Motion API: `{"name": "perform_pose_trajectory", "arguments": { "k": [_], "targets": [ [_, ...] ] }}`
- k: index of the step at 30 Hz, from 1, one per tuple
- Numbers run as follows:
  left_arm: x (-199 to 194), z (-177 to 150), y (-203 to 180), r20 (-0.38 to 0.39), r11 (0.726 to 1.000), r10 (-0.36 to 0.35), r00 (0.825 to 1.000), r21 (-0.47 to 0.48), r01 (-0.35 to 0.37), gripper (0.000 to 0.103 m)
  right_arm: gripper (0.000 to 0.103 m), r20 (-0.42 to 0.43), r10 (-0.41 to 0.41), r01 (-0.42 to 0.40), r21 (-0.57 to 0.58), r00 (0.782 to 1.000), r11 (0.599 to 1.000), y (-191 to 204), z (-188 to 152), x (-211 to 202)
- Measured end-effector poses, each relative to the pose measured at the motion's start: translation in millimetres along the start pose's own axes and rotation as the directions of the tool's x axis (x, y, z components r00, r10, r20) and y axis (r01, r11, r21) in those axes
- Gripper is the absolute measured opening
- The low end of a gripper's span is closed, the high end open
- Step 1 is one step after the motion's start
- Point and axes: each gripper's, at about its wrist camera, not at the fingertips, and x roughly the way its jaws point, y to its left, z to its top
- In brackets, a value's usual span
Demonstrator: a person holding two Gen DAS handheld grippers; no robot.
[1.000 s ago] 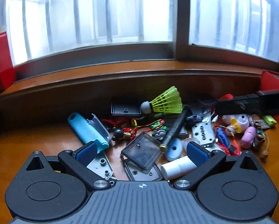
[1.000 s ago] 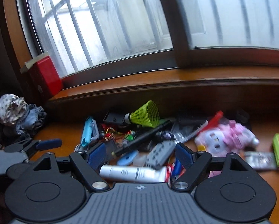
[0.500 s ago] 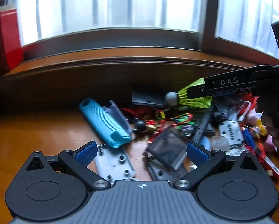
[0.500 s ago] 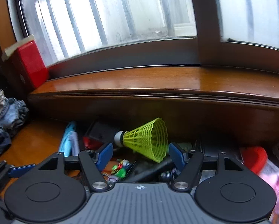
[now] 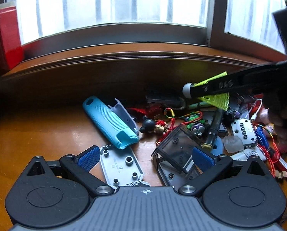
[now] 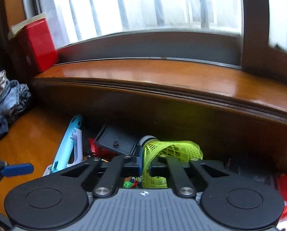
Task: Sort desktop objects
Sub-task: 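Close the right gripper on the yellow-green shuttlecock, then lift the shuttlecock with the right gripper while the left gripper grasps the clear grey plastic case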
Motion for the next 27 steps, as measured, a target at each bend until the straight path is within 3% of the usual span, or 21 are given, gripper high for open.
{"name": "perform_pose_trajectory", "arguments": {
  "k": [11,18,27],
  "targets": [
    [3,-4,-21,0.0,0.99,-0.011,1.0,0.14,0.011,0.102,0.006,0.066,0.057,-0.063,0.09,0.996,0.994,-6,-23,-92],
    [6,-1,-35,0.005,0.966,-0.128,0.992,0.229,0.124,0.096,0.006,-0.019,0.072,-0.069,0.121,0.997,0.99,3,-79,-149],
    [31,2,-31,-0.069,0.96,-0.174,0.982,0.21,0.185,0.085,0.006,-0.082,0.049,-0.024,0.281,0.995,0.959,-3,-127,-167]
  ]
}}
